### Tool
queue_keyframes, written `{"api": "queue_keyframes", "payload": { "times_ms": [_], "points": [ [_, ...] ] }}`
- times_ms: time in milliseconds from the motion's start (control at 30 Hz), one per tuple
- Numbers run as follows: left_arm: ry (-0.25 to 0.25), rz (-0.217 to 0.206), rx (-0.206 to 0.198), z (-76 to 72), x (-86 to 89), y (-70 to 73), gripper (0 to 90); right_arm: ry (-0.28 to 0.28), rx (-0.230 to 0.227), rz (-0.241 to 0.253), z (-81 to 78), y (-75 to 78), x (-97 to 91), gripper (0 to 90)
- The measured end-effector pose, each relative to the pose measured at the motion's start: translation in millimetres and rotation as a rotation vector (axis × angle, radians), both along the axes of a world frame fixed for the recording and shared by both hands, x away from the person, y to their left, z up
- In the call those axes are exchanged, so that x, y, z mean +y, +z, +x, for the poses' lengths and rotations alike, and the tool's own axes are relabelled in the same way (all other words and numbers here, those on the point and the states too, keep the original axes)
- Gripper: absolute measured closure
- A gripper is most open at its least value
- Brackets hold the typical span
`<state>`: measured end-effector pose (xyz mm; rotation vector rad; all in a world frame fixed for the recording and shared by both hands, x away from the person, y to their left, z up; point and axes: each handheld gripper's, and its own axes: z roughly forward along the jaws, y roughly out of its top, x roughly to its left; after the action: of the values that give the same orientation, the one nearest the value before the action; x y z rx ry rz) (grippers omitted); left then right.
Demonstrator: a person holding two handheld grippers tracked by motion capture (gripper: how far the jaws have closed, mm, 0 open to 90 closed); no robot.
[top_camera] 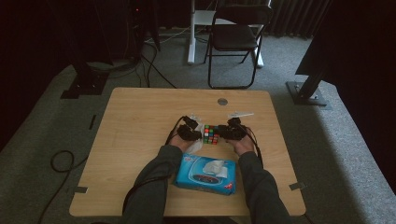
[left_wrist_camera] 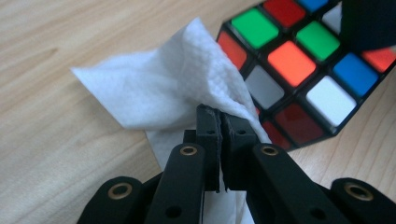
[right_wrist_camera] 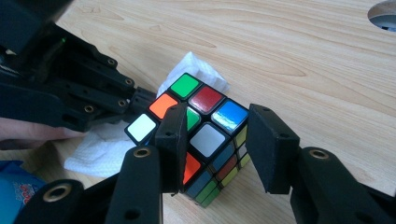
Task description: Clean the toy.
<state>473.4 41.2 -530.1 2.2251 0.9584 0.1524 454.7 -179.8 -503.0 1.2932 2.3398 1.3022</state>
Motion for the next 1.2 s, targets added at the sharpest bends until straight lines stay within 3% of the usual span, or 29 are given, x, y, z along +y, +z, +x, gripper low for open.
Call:
{"api": "queue_keyframes", "payload": {
  "times_ms": [300,567,767,1200],
  "points": [
    [-0.048,0.020,0.017,-1.6,1.3,0.2,86.9,0.001,-0.002,-0.001,0.1,0.1,-0.1,58.9],
    [-0.126,0.021,-0.005,-11.4,3.4,6.4,87.1,-0.011,-0.004,0.001,1.3,-0.6,-1.5,55.9],
    [-0.171,-0.006,-0.032,-17.3,3.7,15.2,87.0,-0.028,-0.009,-0.002,1.5,-0.8,-2.5,55.8],
    [0.016,-0.004,-0.102,-0.6,8.5,26.5,86.6,0.022,-0.009,-0.003,-1.2,-0.1,-1.8,59.5]
  ]
}}
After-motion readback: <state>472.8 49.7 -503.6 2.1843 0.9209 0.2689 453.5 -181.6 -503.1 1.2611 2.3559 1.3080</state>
